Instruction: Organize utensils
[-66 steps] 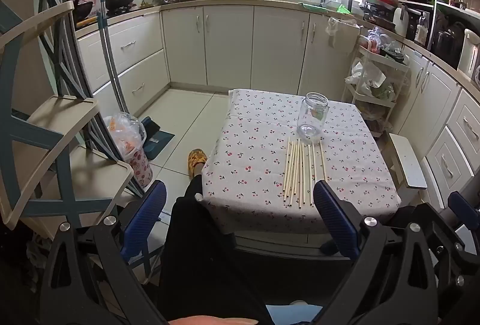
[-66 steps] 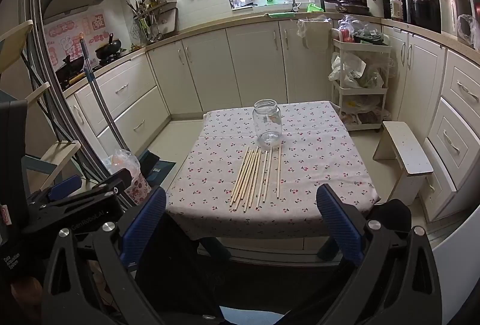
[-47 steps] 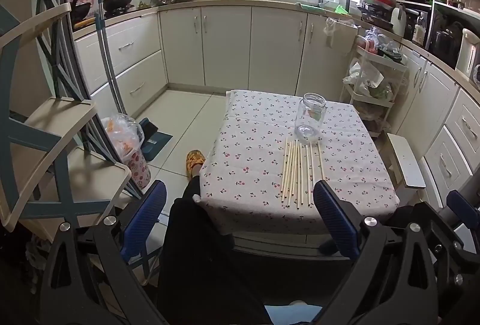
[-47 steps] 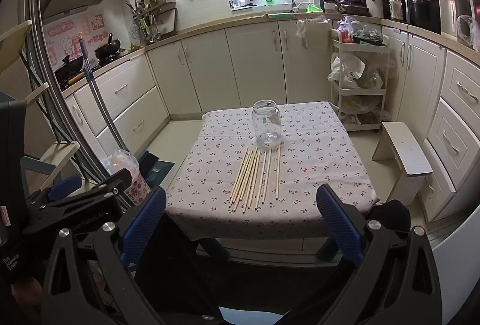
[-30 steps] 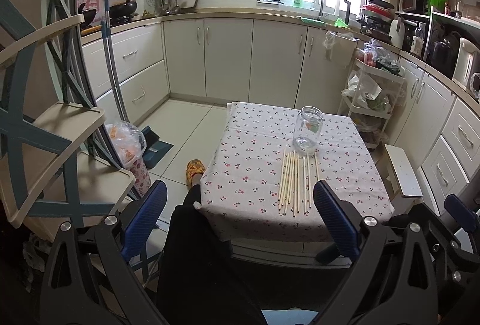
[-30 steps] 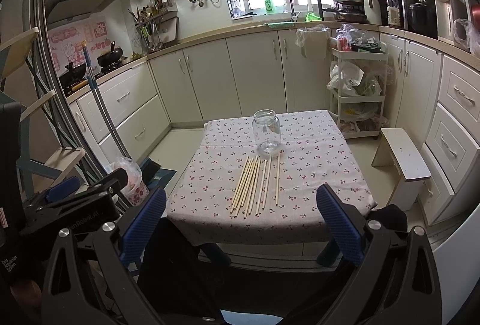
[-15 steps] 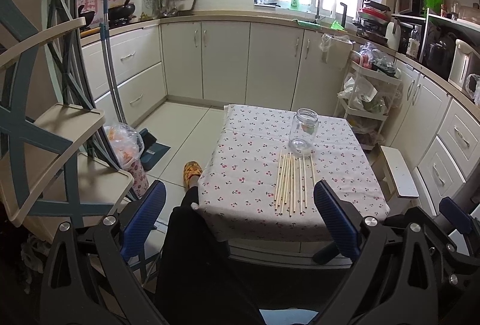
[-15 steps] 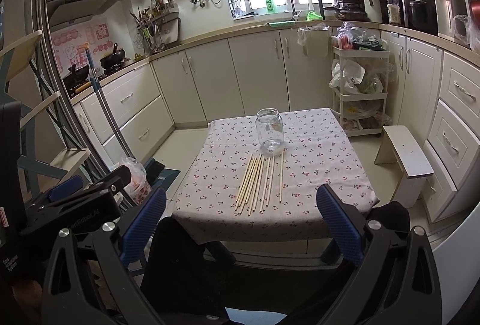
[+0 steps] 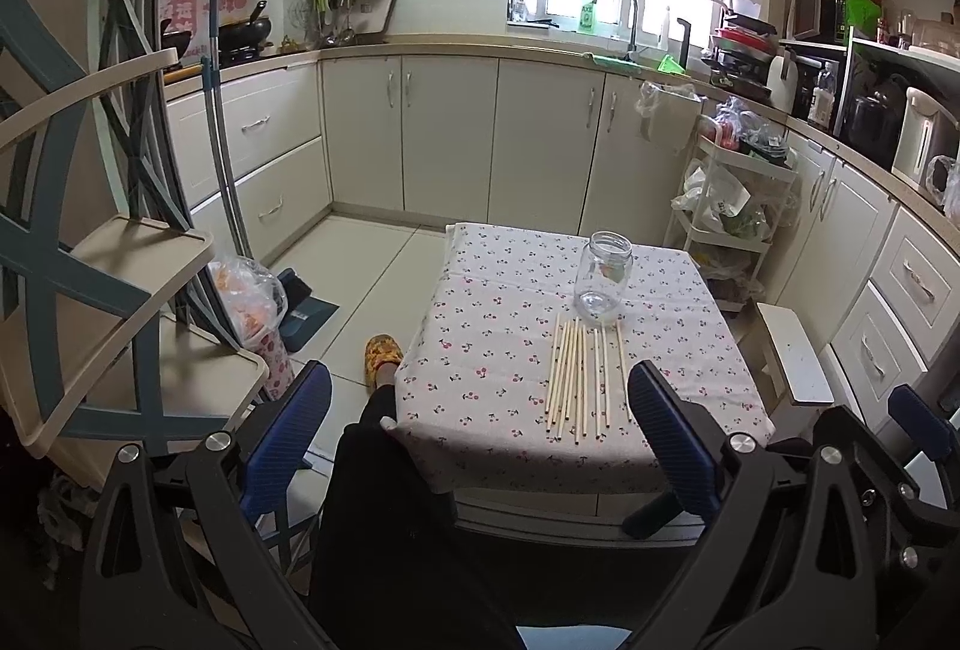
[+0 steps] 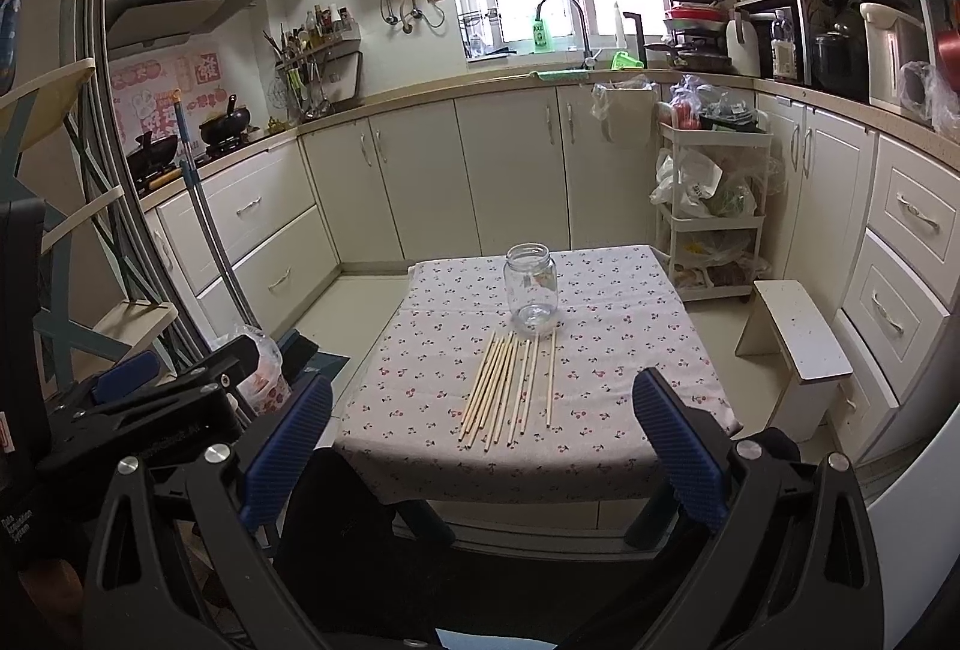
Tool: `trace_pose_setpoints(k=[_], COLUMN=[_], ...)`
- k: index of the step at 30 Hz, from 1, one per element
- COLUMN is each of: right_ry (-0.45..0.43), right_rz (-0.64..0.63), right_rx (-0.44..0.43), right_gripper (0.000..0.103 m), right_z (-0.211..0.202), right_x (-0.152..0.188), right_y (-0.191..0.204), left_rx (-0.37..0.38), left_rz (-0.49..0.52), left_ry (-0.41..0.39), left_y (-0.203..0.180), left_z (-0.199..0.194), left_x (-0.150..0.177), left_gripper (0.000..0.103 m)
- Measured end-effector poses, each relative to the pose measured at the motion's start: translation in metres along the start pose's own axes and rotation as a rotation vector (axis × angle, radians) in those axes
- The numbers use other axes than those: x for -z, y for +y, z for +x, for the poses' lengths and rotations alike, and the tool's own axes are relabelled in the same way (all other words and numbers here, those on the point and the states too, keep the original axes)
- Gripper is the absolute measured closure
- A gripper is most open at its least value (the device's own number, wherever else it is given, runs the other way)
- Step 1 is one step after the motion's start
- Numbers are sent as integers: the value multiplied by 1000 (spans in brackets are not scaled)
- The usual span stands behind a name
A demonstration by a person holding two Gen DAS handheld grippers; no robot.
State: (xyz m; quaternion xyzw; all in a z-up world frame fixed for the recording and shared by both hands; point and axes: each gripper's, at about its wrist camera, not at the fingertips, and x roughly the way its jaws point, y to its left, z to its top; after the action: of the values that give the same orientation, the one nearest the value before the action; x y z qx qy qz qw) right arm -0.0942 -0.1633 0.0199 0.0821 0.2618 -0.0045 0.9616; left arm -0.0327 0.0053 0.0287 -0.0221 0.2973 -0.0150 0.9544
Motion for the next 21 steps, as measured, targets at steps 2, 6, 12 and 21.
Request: trace_pose_setpoints(k=[2, 6, 12, 21], right_ry=[-2, -8, -11, -15], right_rz=[0, -4, -8, -13], right_rx=[0, -1, -3, -8], right_gripper=[7, 7, 7, 7], right_z=[0, -2, -2, -1], right_x=[-1, -2, -3, -7], right_y=[0, 1, 2, 3], left_rx=[-1, -1, -1, -1], left_rz=[-1, -1, -1, -2], left_ry=[-5, -7, -7, -7], left_y=[1, 1, 1, 1], left_z=[-1, -2, -2, -2], left_x=[-1, -1, 0, 0], left_gripper=[8, 8, 8, 8])
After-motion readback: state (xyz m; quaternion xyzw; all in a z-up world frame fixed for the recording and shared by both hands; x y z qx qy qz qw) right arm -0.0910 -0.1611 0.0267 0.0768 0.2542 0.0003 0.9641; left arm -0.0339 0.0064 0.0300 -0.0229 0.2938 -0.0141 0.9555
